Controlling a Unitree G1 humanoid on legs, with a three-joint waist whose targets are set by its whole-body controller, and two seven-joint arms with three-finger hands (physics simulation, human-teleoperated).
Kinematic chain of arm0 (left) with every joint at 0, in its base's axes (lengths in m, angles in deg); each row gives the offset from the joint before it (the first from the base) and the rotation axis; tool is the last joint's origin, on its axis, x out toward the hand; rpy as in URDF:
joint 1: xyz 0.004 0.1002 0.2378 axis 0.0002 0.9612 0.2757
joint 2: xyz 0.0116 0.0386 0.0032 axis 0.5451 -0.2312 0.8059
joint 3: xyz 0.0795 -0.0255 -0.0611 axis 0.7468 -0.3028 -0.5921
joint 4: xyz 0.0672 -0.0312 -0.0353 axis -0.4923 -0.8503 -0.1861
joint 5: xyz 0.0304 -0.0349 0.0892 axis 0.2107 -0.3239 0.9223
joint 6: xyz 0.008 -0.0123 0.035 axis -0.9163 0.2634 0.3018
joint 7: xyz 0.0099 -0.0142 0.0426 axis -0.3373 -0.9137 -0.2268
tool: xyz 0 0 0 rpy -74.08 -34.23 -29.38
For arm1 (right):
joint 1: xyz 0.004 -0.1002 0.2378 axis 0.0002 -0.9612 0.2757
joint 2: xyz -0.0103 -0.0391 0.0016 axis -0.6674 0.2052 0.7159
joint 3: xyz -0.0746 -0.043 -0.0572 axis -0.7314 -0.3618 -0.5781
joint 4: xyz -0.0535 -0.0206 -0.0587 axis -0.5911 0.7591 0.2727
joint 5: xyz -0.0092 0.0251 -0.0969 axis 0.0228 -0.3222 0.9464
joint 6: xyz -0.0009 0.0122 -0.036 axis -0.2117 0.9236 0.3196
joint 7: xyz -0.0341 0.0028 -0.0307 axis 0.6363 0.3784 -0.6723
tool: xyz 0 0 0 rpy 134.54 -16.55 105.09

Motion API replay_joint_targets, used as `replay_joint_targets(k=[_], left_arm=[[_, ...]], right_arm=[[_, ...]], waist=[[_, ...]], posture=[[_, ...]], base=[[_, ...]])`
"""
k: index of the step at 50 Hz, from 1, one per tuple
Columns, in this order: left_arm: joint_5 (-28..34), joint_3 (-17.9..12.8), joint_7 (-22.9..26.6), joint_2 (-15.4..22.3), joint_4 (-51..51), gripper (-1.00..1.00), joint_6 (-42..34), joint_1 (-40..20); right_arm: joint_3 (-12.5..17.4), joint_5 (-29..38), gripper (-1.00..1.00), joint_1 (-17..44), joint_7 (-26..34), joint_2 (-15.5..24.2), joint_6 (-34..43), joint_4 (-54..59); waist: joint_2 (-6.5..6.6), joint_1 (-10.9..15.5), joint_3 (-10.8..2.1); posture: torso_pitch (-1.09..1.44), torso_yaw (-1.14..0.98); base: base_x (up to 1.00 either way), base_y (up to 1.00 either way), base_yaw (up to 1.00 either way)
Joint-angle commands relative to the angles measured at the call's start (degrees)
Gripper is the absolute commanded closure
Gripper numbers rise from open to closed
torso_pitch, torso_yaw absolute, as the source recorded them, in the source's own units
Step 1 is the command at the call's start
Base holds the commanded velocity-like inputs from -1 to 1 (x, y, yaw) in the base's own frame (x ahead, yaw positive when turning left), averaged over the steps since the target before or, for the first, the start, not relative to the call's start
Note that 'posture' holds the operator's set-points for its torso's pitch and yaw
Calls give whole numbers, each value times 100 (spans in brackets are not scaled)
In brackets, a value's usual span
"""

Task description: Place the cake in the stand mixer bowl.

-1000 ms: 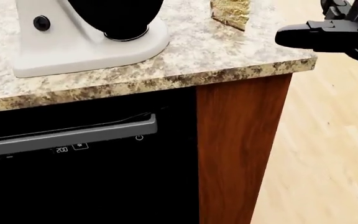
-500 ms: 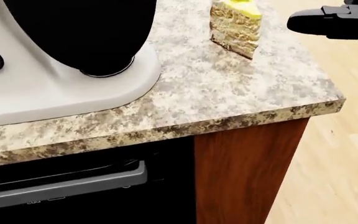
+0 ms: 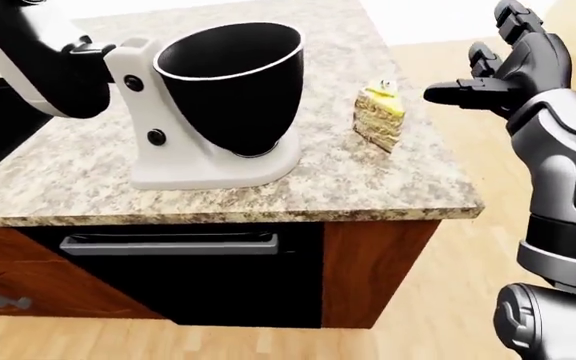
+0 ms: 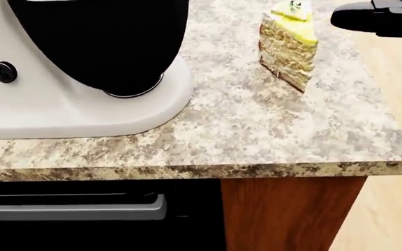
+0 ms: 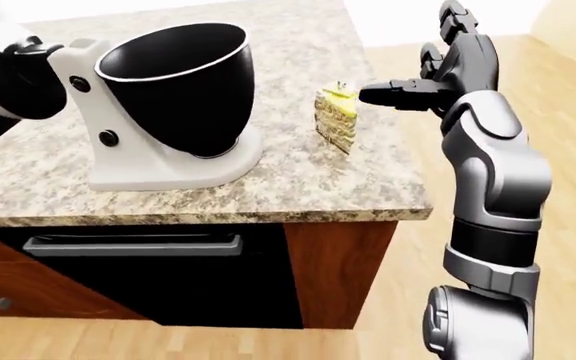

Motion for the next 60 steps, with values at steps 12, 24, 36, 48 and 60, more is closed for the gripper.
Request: replay_joint_targets(k=[12,24,36,48,60], left_arm=[[61,-199,-47,124,-7,-100,186,-92],[57,-198,-41,125,1,-100,172,-100],[43,-166,-84,119,61,-100,160,-114],[67,-208,-50,115,13,-100,135,-111],[123,-244,-30,56,24,-100,53,-123]], right_arm=[[66,-312,-100,208,-10,105,-184,-222],[42,-343,-100,240,-19,129,-66,-237],[11,-203,-100,280,-110,169,-232,-18],[22,-169,-100,290,-114,179,-223,-56],[-99,50,-100,683,214,760,246,40]], waist=[[136,48,-134],[236,41,-192],[-322,133,-217],[118,-25,-148],[-7,71,-222]], posture=[[0,0],[0,0],[0,0],[0,0],[0,0]], base=[[5,0,0],[31,0,0],[7,0,0],[0,0,0],[0,0,0]])
